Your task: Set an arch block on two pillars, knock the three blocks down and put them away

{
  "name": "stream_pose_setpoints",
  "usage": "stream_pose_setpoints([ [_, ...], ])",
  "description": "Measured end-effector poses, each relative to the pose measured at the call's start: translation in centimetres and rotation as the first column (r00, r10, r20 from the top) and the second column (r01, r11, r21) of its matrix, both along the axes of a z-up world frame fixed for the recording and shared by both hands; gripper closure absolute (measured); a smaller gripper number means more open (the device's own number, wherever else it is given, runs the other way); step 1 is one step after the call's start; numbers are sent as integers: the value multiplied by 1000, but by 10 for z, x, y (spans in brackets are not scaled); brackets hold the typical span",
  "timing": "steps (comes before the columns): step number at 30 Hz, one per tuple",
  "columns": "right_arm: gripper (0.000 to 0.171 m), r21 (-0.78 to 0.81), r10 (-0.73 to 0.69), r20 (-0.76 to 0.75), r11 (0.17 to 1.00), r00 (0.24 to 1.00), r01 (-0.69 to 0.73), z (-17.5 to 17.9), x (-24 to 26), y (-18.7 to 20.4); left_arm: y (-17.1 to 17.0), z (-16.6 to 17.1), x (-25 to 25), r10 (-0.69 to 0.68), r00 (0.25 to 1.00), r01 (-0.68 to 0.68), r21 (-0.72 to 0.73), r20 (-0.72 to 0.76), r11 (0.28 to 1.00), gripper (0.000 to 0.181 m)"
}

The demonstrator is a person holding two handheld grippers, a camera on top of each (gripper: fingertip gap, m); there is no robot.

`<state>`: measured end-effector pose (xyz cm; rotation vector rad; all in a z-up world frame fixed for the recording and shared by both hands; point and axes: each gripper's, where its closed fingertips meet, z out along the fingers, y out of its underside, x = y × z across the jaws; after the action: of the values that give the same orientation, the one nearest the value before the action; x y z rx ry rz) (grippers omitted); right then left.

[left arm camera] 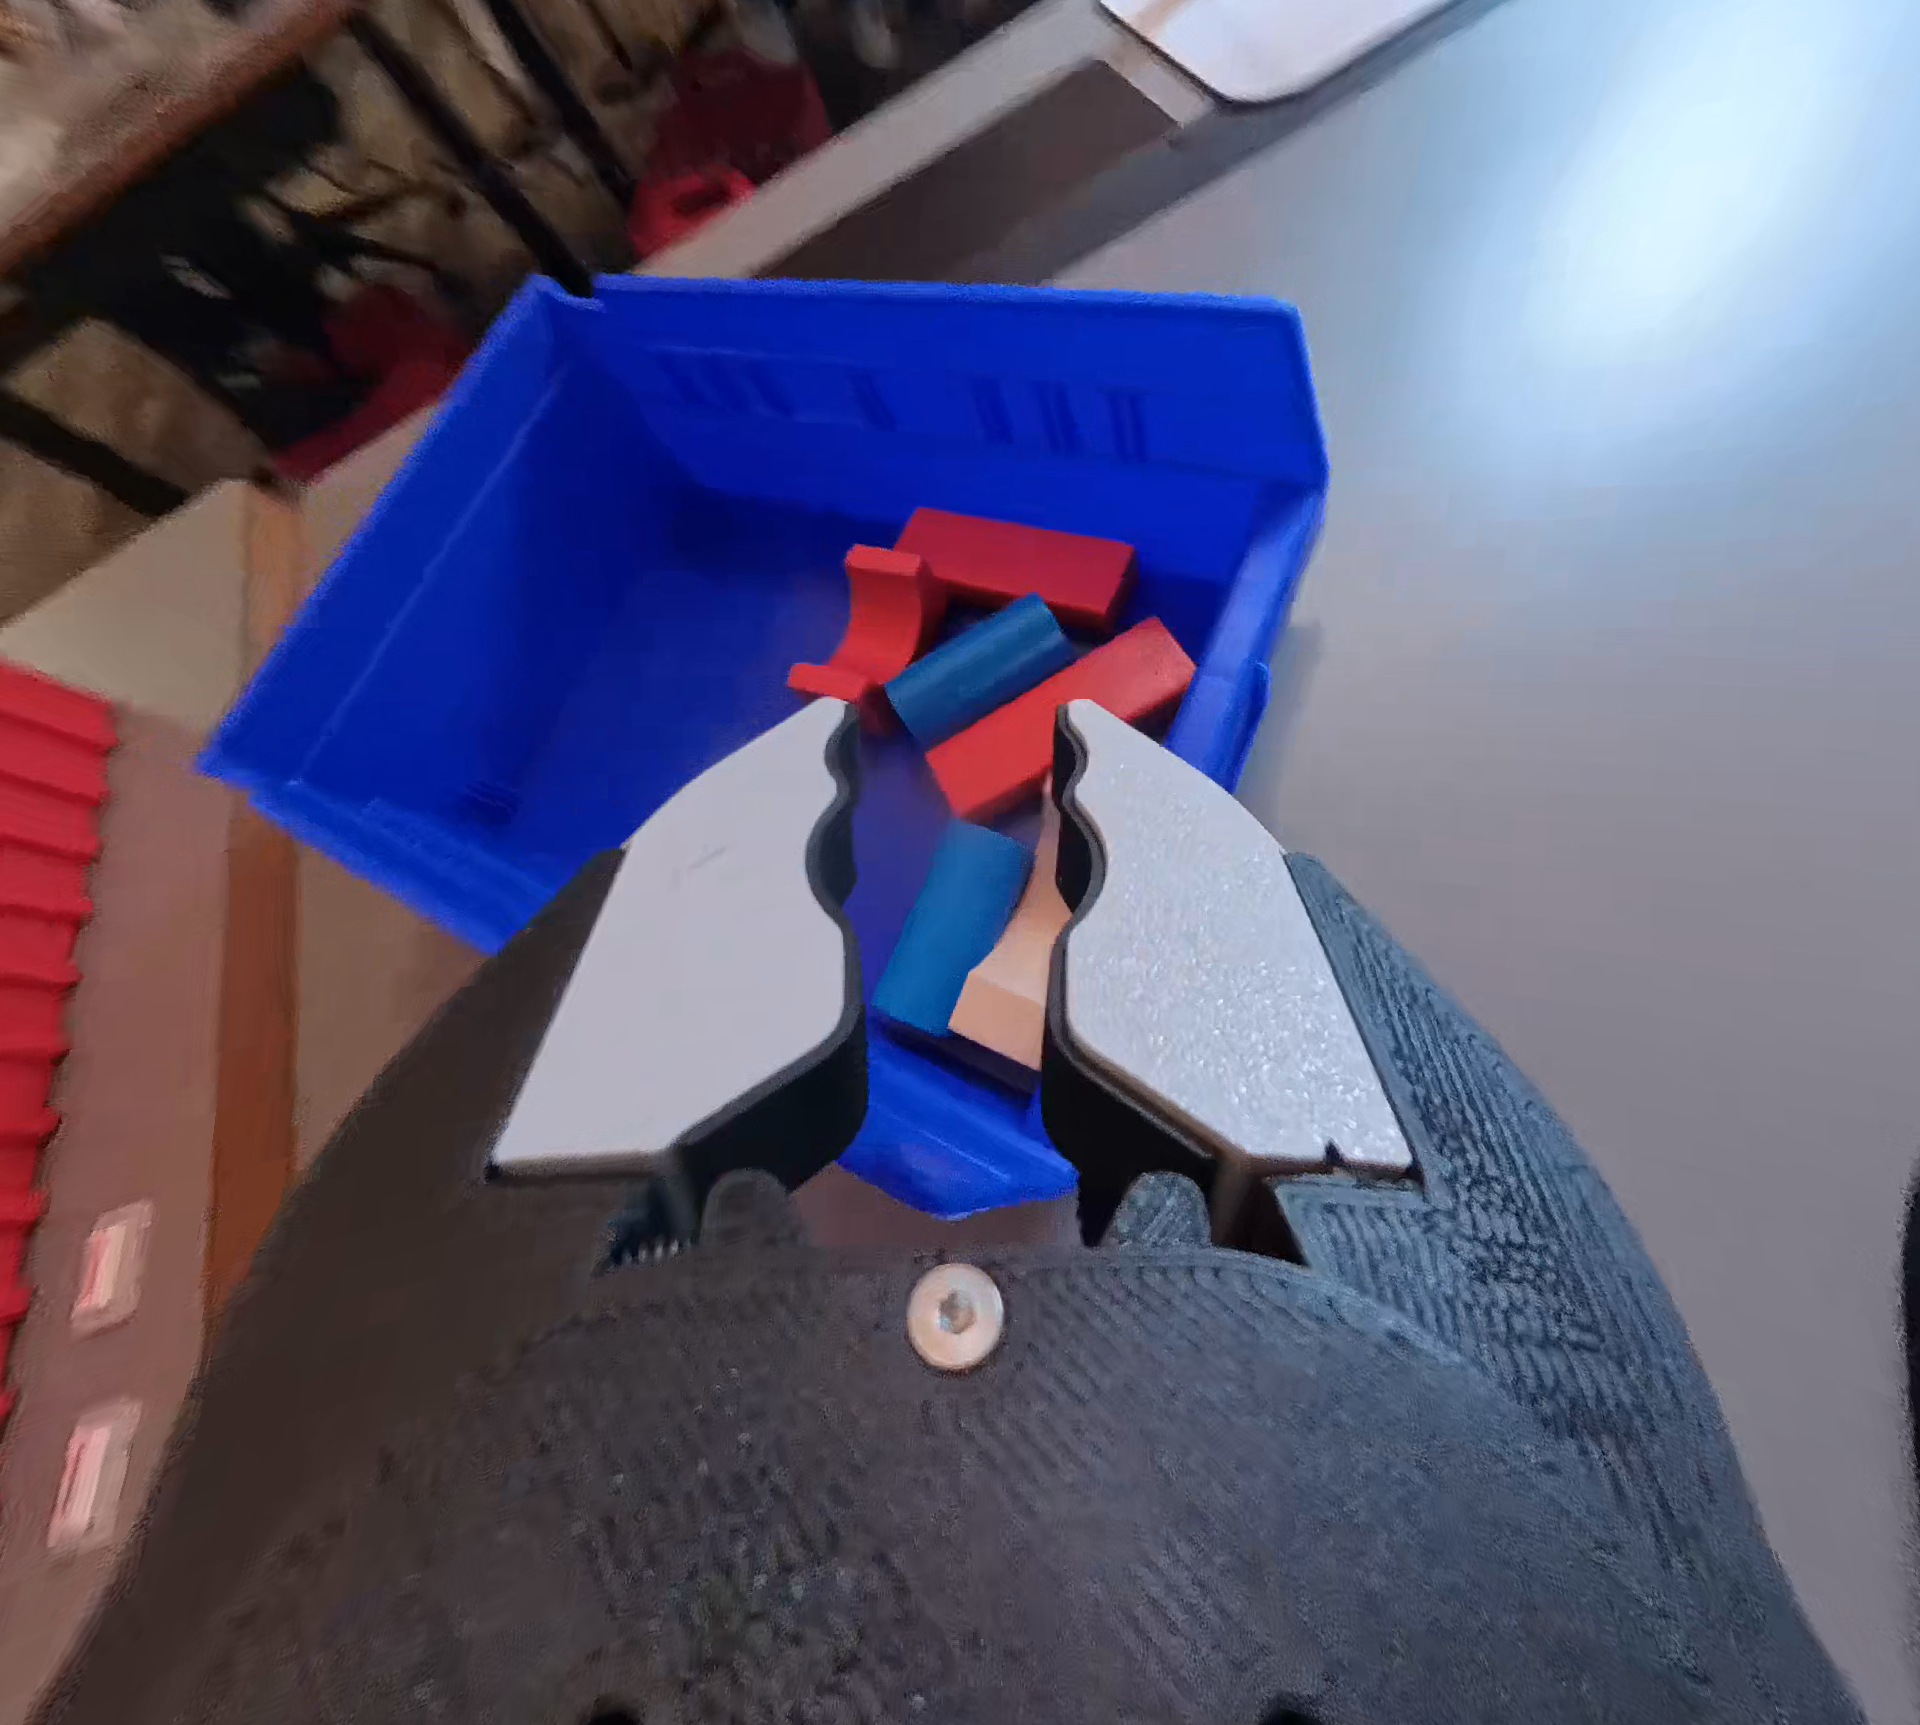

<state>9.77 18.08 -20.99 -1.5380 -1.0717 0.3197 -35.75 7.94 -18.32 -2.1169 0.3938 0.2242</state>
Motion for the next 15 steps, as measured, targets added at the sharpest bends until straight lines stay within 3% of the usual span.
stream_pose_setpoints([
  [3,119,-31,5,1,1000,1000,-5,-8,1,0,12,-17,3,-137,989,147,-190,62,971,157],
  [5,123,-53,9,2,999,1000,-9,-13,2,0,15,-35,7,-228,971,241,-345,78,907,159],
  [10,125,-98,19,-4,995,1000,-19,-20,0,0,48,-66,-32,-183,979,103,-566,-87,818,146],
  [15,129,-100,35,29,994,999,-31,-28,-2,-3,80,-87,-41,-158,986,88,-651,-50,754,139],
])
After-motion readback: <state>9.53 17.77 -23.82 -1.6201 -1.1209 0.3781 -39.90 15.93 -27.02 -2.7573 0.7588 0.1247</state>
